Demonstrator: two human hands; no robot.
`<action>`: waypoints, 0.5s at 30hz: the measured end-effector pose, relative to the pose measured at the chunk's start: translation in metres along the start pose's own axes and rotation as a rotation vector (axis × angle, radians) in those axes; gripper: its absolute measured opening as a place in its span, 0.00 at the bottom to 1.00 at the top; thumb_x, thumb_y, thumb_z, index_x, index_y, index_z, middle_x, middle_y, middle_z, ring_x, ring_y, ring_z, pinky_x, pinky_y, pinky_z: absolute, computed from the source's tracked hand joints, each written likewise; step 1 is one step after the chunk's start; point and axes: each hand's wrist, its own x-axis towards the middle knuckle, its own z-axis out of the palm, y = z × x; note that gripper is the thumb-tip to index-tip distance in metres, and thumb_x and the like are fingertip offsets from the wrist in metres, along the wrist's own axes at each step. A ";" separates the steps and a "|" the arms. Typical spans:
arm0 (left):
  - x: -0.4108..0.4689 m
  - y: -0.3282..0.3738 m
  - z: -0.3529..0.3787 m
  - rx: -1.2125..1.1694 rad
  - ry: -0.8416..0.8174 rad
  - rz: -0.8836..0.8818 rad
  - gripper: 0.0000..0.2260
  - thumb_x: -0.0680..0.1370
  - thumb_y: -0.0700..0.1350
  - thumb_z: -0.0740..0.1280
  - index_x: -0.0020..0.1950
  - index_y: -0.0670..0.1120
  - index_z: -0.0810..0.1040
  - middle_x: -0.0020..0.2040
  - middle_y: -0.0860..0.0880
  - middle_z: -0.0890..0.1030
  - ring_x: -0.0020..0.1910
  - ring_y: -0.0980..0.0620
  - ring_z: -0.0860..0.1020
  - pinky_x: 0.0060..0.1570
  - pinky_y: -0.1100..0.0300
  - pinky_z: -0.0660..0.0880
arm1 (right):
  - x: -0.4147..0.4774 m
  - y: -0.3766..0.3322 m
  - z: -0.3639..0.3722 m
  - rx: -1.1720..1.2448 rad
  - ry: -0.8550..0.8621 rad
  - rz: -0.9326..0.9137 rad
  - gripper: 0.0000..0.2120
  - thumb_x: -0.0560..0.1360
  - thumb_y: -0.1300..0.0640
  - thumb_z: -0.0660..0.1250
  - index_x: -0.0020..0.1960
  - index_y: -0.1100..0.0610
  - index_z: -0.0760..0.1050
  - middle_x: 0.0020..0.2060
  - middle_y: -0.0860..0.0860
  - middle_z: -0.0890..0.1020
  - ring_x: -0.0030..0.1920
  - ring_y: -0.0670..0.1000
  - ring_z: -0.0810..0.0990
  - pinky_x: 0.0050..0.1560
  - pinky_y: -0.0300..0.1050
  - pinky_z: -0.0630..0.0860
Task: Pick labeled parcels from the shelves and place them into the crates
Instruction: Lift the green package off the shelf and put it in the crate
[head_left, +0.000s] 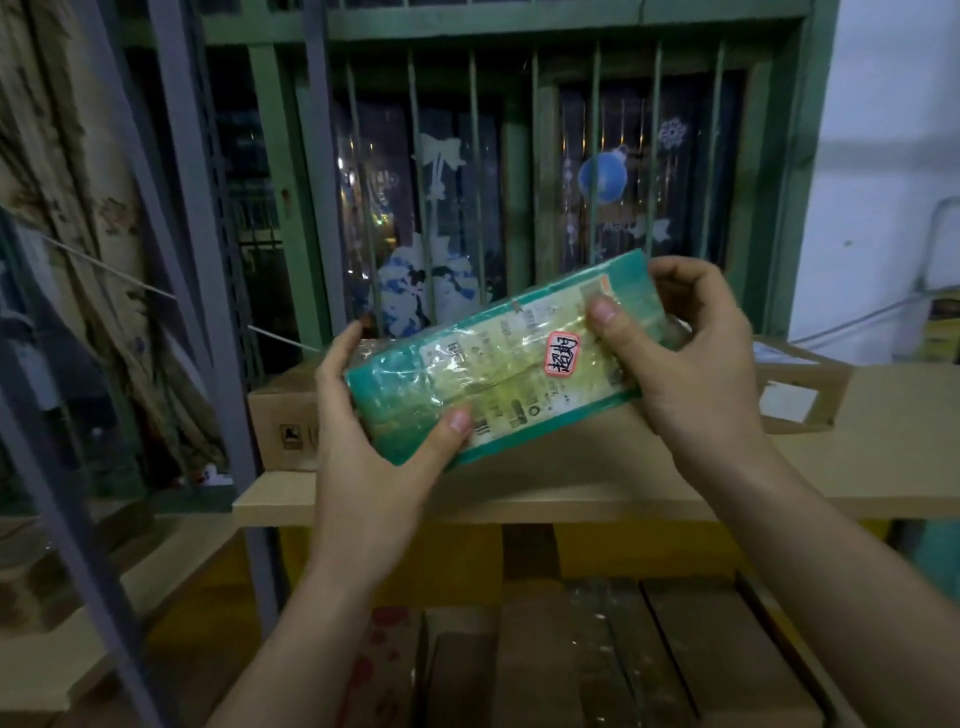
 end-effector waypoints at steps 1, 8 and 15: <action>-0.002 0.000 0.000 -0.004 0.008 -0.003 0.37 0.72 0.49 0.77 0.75 0.61 0.61 0.65 0.62 0.73 0.60 0.66 0.77 0.51 0.70 0.78 | 0.000 -0.002 0.000 -0.006 -0.018 -0.027 0.21 0.73 0.49 0.74 0.62 0.55 0.73 0.54 0.47 0.81 0.54 0.45 0.83 0.52 0.47 0.84; -0.017 0.000 0.000 -0.207 0.087 -0.109 0.29 0.70 0.49 0.77 0.66 0.52 0.67 0.62 0.52 0.78 0.59 0.56 0.81 0.47 0.62 0.81 | -0.003 -0.011 0.001 0.053 -0.241 -0.136 0.17 0.82 0.66 0.62 0.70 0.59 0.72 0.57 0.50 0.80 0.57 0.50 0.82 0.51 0.42 0.81; -0.028 -0.006 -0.011 -0.242 0.106 -0.149 0.23 0.72 0.52 0.73 0.65 0.55 0.69 0.59 0.53 0.80 0.58 0.54 0.82 0.48 0.58 0.82 | -0.006 -0.015 0.013 0.087 -0.311 -0.141 0.18 0.83 0.66 0.61 0.72 0.56 0.69 0.59 0.48 0.79 0.58 0.48 0.82 0.51 0.40 0.81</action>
